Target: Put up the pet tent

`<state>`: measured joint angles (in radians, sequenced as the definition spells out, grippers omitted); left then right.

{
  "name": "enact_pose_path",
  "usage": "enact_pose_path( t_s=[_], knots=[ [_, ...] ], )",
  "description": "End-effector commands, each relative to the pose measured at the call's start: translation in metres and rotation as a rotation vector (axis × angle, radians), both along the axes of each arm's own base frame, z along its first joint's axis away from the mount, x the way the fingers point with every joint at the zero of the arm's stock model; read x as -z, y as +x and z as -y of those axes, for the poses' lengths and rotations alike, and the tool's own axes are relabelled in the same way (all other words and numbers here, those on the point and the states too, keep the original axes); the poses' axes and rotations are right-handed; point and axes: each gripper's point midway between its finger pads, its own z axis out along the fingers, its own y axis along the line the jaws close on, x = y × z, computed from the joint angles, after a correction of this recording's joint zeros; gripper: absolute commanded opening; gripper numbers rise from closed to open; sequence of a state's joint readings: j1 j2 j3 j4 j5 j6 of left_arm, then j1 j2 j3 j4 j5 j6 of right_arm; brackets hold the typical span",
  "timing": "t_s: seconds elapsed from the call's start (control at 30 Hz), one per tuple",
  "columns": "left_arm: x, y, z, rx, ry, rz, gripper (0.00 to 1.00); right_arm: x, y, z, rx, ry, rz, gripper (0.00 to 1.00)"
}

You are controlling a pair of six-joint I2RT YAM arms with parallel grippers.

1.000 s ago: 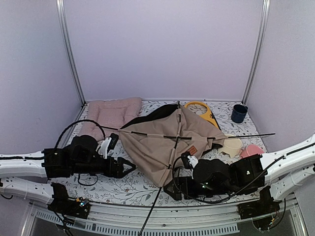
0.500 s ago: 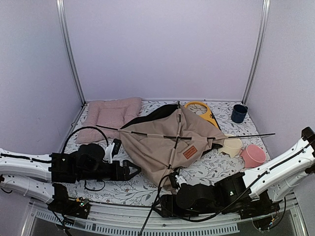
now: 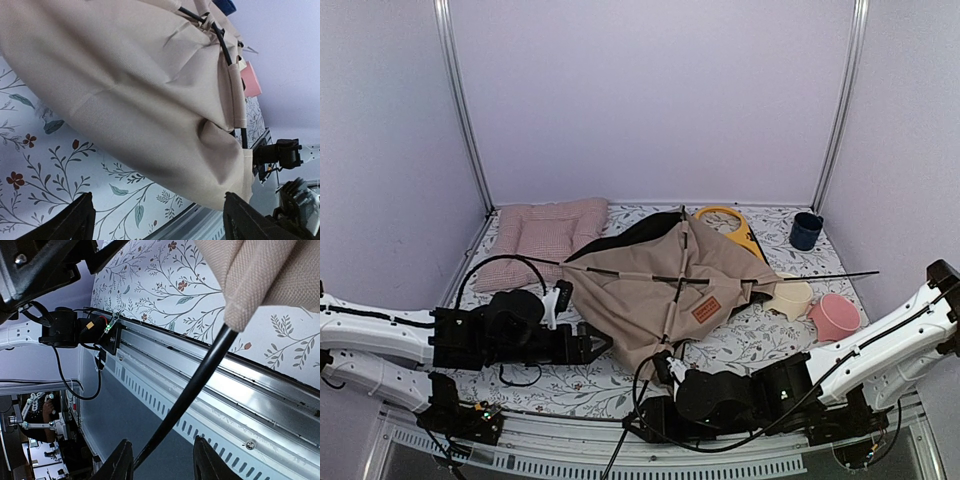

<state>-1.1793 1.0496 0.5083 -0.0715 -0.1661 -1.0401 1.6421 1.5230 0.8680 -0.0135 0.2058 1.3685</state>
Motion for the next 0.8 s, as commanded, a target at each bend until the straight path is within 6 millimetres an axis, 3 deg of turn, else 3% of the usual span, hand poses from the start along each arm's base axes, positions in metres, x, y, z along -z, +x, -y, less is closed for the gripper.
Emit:
enact_pose_path(
  t_s=[0.0, 0.07, 0.2, 0.33, 0.63, 0.77],
  knots=[
    [-0.025, 0.003, 0.018, 0.029, -0.042, 0.052, 0.89, 0.001, 0.008, -0.003, 0.0, 0.053, -0.019, 0.4],
    [-0.026, 0.003, 0.019, 0.039, -0.023, 0.057, 0.88, -0.001, 0.012, -0.005, 0.003, 0.064, -0.015, 0.36],
    [-0.028, 0.002, 0.022, 0.067, -0.01, 0.069, 0.88, -0.003, 0.02, -0.009, -0.001, 0.068, -0.011, 0.18],
    [-0.03, -0.003, 0.029, 0.125, -0.004, 0.071, 0.82, 0.0, 0.031, 0.004, 0.036, 0.061, -0.012, 0.0],
    [-0.055, -0.019, 0.053, 0.312, -0.027, 0.112, 0.63, -0.007, 0.069, 0.042, 0.102, -0.102, 0.099, 0.0],
    [-0.062, -0.03, 0.067, 0.385, -0.059, 0.102, 0.56, -0.019, 0.087, 0.052, 0.1, -0.122, 0.155, 0.0]
  ],
)
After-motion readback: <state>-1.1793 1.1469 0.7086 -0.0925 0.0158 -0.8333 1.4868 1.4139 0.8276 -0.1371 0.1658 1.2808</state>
